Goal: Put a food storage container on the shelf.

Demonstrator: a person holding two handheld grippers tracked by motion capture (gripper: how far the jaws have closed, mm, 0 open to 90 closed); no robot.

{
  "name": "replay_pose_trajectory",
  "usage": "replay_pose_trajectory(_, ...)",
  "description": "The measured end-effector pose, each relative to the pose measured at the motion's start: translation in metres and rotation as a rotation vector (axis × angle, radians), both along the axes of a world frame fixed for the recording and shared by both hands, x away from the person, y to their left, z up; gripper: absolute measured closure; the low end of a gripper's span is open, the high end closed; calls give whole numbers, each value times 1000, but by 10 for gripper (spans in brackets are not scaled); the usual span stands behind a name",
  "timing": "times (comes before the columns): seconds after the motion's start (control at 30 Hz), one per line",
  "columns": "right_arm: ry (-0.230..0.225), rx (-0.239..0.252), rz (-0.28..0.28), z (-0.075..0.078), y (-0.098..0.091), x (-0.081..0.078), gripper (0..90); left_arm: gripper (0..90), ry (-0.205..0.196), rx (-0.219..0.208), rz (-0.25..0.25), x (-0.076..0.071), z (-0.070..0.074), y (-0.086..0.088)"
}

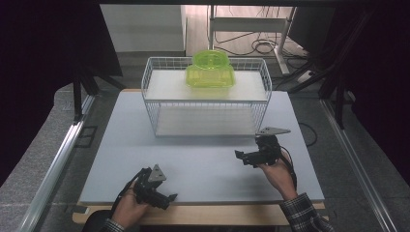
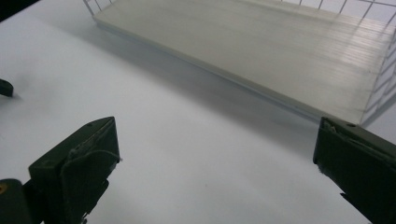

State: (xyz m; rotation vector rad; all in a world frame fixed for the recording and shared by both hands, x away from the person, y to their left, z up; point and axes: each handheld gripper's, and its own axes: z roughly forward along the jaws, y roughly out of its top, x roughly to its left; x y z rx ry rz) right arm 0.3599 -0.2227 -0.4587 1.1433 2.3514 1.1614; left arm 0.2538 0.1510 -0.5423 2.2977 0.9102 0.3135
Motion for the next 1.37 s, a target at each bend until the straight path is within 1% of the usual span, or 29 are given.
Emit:
replay_pose_trajectory(0.17,-4,-11,-8,-5,-7,-7,5,12,-6,-1,1,0,0,0)
replay_pose_trajectory(0.33,7,-9,-23,-10,-16,-15,5,13,-15,1,2,-1,1,0)
replay_pose_trajectory(0.67,-2,-36,-38,-19,-28,-28,5,12,-28,14,-5,-1,0,0)
replay_pose_trajectory(0.83,-8,-41,-34,-25,-29,-34,5,12,-24,13,-7,-1,0,-1)
replay_pose_trajectory(0.97,-9,-55,-26,-31,-27,-39,5,12,-23,16,-8,-1,0,-1)
replay_pose_trajectory(1.1,8,-63,-24,-38,-27,-41,5,12,-23,12,-5,-2,0,-1)
replay_pose_trajectory(1.2,24,-79,-22,-44,-26,-42,5,11,-21,13,-5,-2,-1,-1)
replay_pose_trajectory(1.37,35,-87,-28,-46,-26,-40,5,1,-19,19,12,-1,0,-1)
